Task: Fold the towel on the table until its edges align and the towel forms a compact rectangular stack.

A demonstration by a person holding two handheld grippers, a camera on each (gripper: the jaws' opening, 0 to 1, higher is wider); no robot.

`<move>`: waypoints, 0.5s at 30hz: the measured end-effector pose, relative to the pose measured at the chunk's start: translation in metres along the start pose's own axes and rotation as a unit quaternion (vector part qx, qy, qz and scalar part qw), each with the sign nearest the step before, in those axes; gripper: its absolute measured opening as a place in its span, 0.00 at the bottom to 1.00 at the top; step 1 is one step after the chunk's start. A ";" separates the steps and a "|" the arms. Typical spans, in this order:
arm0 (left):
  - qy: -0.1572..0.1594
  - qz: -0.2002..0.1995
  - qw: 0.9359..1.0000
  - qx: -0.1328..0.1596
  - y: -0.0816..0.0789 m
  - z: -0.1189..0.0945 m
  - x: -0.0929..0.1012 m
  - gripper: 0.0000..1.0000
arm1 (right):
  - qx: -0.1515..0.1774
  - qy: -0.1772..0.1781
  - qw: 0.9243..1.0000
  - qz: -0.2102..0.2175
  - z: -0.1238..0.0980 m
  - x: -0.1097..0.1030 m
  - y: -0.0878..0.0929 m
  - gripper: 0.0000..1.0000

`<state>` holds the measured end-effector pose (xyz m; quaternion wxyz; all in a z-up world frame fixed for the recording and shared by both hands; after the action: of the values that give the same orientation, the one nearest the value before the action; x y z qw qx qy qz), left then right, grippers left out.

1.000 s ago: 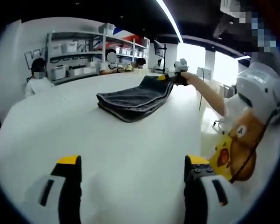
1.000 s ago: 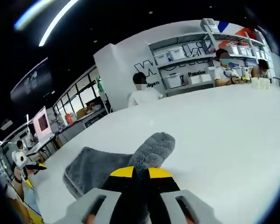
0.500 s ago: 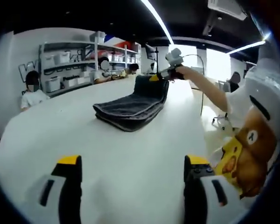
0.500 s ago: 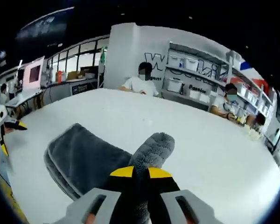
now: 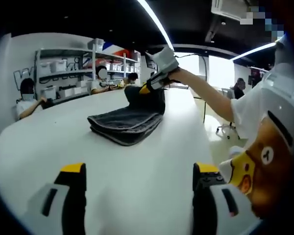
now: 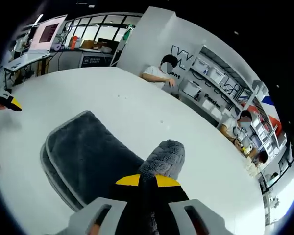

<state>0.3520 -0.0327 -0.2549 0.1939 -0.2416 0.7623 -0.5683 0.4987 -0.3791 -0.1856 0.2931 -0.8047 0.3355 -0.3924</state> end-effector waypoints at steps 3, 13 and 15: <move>0.000 -0.003 1.000 0.006 0.001 0.001 -0.001 0.94 | -0.005 -0.007 1.000 -0.016 0.003 -0.011 -0.007 0.08; 0.003 -0.004 1.000 0.002 0.005 0.000 -0.001 0.95 | -0.004 -0.029 0.998 -0.056 0.008 -0.042 -0.031 0.09; 0.000 -0.006 1.000 0.001 0.007 -0.001 -0.002 0.95 | 0.000 -0.037 0.998 -0.059 0.008 -0.048 -0.035 0.09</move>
<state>0.3522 -0.0288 -0.2611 0.1905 -0.2455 0.7606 -0.5701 0.4936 -0.3196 -0.1849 0.2818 -0.8368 0.2768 -0.3791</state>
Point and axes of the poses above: the point that each gripper's makers call its tool centre point, and the gripper's own axes: z roughly forward along the fingers, x roughly to its right, y roughly out of its underside, the point moved 10 cm from there along -z, roughly backward along the fingers, and after that the axes turned 4 degrees about x, right-handed, at the moved point
